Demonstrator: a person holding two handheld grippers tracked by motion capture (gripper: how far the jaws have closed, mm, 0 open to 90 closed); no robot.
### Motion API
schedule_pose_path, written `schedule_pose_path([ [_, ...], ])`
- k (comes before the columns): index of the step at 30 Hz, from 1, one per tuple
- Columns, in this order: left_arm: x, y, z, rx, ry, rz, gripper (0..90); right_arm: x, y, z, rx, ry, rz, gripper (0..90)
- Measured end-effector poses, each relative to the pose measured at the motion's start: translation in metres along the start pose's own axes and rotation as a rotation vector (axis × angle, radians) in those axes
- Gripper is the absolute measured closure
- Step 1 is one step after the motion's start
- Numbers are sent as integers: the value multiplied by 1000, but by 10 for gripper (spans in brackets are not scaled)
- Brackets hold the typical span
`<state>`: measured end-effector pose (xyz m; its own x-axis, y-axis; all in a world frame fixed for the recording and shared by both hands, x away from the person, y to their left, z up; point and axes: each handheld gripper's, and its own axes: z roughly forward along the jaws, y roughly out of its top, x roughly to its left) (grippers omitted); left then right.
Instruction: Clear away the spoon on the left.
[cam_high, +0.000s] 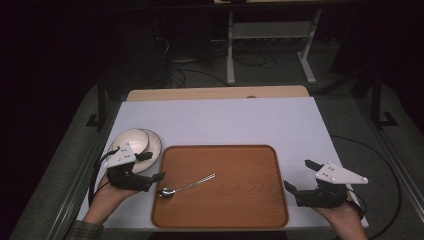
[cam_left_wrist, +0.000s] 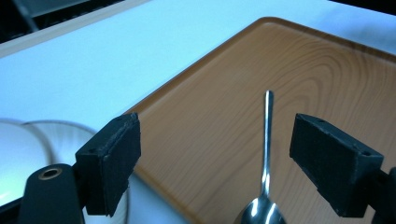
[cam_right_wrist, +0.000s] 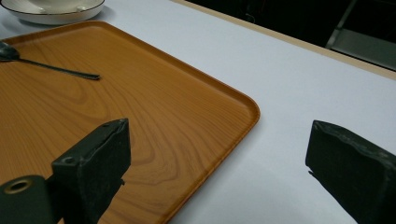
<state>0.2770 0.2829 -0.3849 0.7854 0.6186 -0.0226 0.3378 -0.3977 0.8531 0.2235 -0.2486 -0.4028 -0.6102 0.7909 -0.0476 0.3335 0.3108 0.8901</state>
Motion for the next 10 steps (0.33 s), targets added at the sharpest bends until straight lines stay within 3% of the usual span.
schedule_pose_path([
  [5,5,-9,-10,-1,29,-17,162,0,0,0,1,1,0,60],
  [10,6,-9,-11,-10,29,-20,162,0,0,0,0,1,0,60],
])
